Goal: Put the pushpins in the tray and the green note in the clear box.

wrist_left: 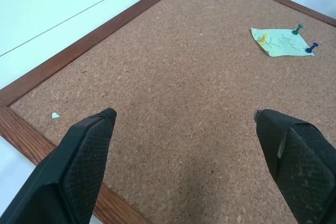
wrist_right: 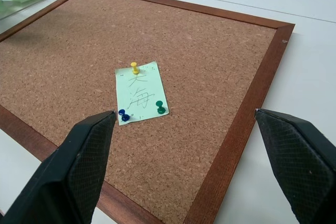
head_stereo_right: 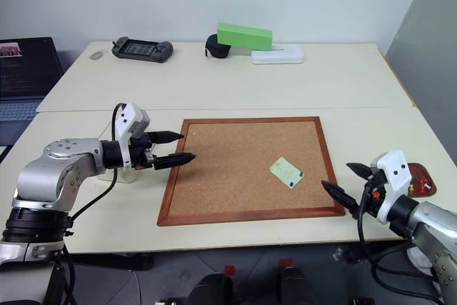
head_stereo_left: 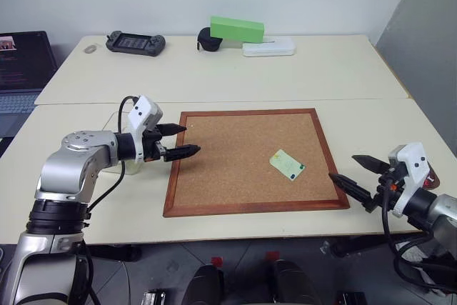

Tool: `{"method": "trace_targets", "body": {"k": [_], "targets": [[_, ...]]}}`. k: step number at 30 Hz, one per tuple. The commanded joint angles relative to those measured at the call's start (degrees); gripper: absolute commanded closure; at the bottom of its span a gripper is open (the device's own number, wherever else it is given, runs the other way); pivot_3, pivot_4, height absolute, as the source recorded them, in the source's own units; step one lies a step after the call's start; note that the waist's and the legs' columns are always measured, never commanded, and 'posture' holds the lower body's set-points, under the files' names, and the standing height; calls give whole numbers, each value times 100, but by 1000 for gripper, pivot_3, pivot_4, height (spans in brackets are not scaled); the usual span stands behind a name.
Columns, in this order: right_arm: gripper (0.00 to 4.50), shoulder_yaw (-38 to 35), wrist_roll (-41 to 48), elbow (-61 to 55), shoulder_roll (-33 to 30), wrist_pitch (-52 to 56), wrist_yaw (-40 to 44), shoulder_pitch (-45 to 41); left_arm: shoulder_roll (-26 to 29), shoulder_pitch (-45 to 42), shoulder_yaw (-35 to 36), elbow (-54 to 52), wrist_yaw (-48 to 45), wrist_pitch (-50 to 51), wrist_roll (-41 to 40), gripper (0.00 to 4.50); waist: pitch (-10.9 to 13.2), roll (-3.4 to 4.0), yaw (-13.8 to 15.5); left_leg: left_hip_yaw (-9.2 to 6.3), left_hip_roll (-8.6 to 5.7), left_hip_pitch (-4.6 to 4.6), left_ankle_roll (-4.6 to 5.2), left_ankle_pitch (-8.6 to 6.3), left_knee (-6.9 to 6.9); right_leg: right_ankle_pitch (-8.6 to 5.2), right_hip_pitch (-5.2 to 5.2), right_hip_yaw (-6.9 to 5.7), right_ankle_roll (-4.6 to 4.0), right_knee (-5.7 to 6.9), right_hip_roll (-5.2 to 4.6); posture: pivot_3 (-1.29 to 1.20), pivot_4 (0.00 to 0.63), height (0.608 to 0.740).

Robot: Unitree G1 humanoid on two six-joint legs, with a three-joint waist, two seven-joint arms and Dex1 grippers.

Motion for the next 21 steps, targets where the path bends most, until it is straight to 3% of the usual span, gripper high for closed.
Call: {"method": "trace_targets", "body": {"k": [1,21], "targets": [[30,-126,92,-143,-120,-98,-21,-99,127,-44,158,-144,-2,-96,-32,0,0,0,0,0,0,0,0,0,0,0,0,0,0,0,0,0,150,740],[30,-42,146,-180,-117,-136,-136,-84,59,-147,130,-115,-95,-13,-188,0,0,0,-1,-1,0,0,0,0,0,0,0,-1,0,1,0,0,150,740]]}}
